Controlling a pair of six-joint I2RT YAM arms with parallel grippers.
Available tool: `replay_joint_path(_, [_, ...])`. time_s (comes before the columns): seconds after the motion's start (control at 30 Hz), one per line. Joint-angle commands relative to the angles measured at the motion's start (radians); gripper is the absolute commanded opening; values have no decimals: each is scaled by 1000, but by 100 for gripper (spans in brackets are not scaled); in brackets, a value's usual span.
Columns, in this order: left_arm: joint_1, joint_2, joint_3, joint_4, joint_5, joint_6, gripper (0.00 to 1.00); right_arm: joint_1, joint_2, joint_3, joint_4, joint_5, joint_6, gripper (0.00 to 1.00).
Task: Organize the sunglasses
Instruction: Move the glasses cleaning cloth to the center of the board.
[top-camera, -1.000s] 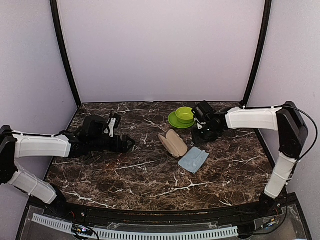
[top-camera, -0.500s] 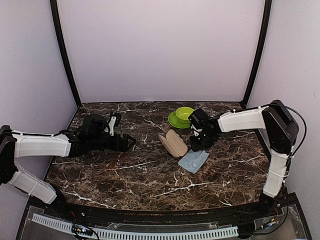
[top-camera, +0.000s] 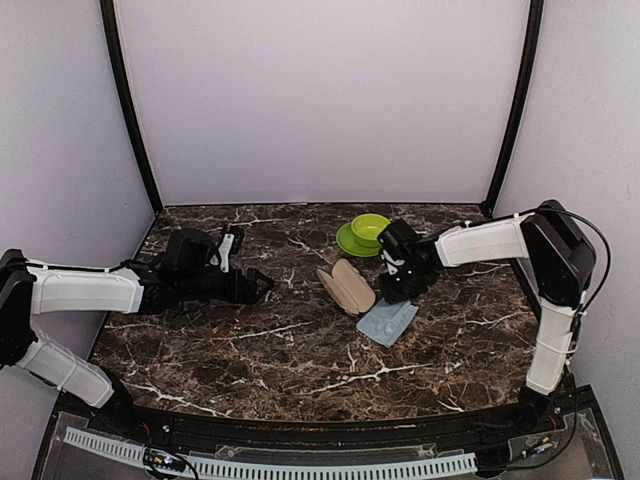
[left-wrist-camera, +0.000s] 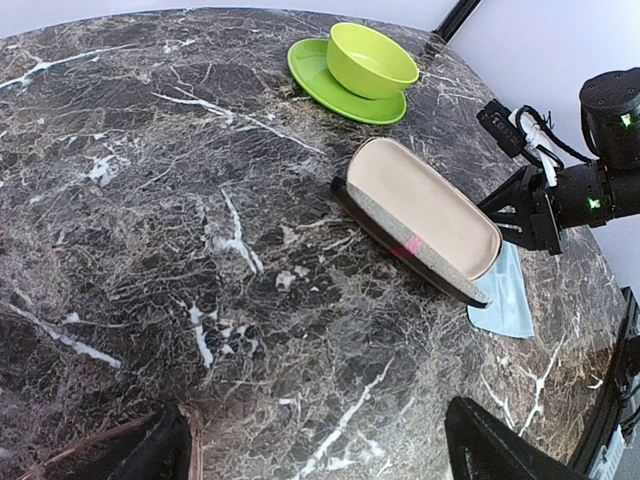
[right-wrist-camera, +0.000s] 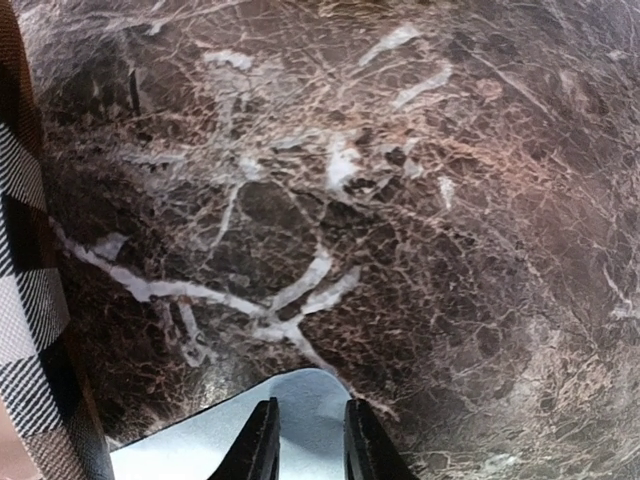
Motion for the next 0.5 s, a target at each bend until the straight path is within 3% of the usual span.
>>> replay_joint_path(0.0, [3, 3, 21, 17, 21, -5, 90, -16, 21, -32, 46, -34, -1, 21])
replay_joint_path(0.47, [3, 46, 25, 43, 93, -17, 89, -12, -67, -157, 110, -72, 54, 0])
